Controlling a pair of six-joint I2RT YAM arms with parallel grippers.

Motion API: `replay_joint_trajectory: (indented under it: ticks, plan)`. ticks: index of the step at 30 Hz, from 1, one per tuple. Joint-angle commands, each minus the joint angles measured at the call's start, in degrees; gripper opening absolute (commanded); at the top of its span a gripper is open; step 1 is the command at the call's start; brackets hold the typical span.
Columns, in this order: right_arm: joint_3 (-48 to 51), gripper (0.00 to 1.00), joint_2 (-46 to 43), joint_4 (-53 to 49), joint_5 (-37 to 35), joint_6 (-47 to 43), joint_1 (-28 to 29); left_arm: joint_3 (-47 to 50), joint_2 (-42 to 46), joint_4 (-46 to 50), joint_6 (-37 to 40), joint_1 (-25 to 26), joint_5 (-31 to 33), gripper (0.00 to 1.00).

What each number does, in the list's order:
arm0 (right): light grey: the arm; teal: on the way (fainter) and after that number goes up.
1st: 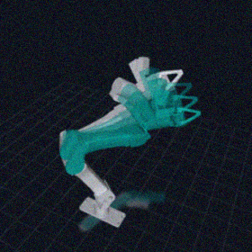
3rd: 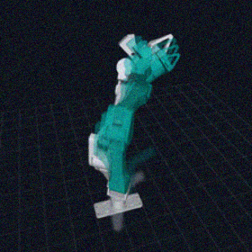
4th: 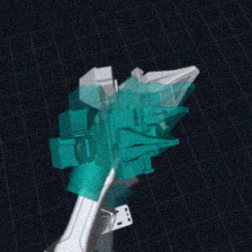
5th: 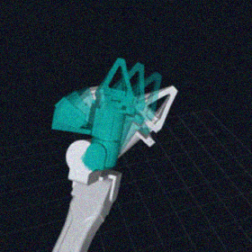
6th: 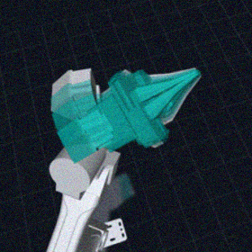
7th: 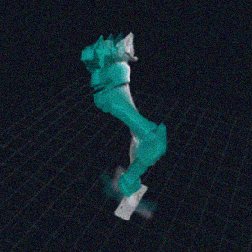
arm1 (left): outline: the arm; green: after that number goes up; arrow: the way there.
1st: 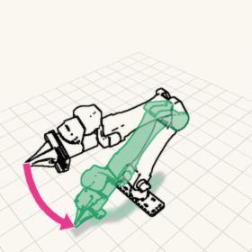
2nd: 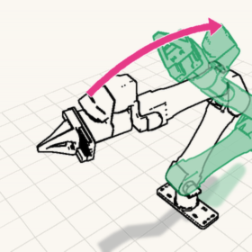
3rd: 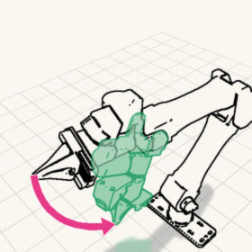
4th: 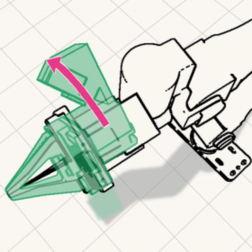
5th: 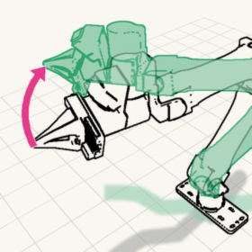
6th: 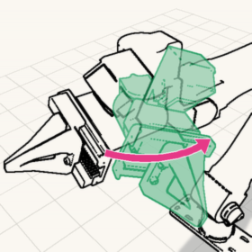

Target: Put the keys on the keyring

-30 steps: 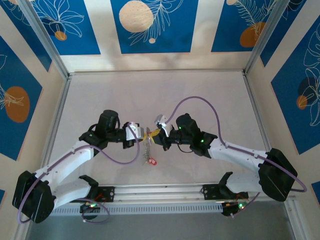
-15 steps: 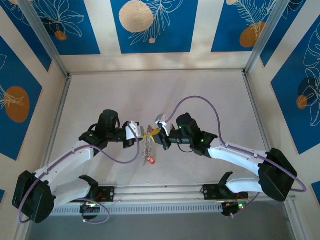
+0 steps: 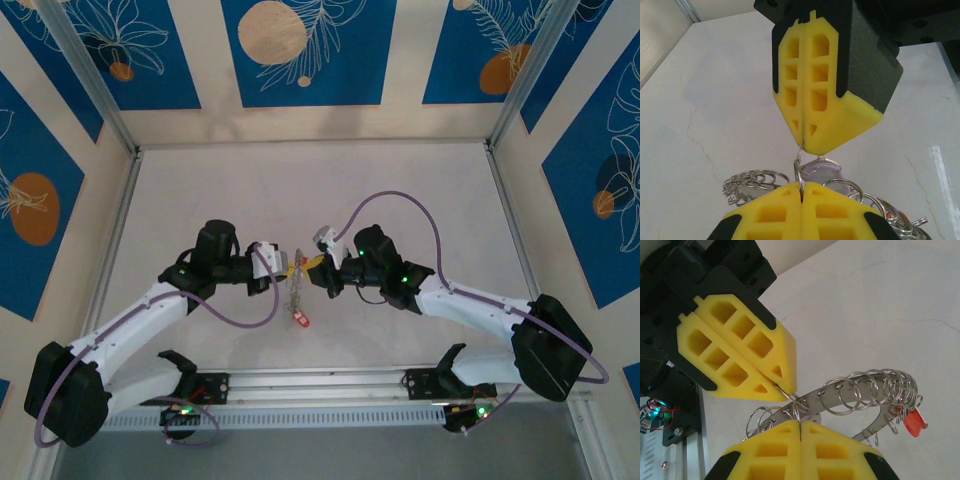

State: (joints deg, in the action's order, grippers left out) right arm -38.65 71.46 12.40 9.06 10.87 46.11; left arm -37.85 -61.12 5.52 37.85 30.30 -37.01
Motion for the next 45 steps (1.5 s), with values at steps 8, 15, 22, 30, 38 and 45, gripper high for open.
replay_joint_trajectory:
  ticks: [8,15,22,30,38,45]
  plan:
    - [1.9,0.00,-0.9,2.4,2.7,2.6,-2.1,0.6,1.7,-2.2,-0.3,1.0,-3.9,0.00]
    - [1.5,0.00,-1.4,2.9,4.2,2.4,-2.2,0.8,1.8,-3.1,-1.0,1.0,-3.6,0.00]
    - [1.7,0.00,-1.1,2.4,5.5,1.5,-2.6,1.1,2.1,-4.6,-2.0,1.0,-5.1,0.00]
    - [1.0,0.26,-3.7,-1.2,3.4,-1.8,-3.7,0.7,2.4,-4.4,-1.2,1.0,-8.4,0.00]
    - [3.3,0.29,-10.9,-2.1,6.4,-18.9,-2.7,-0.4,1.9,-3.0,-0.6,1.1,-11.1,0.00]
    - [3.0,0.36,-10.2,-3.5,9.0,-29.6,-1.2,-0.6,1.8,-2.9,-0.7,1.2,-12.3,0.00]
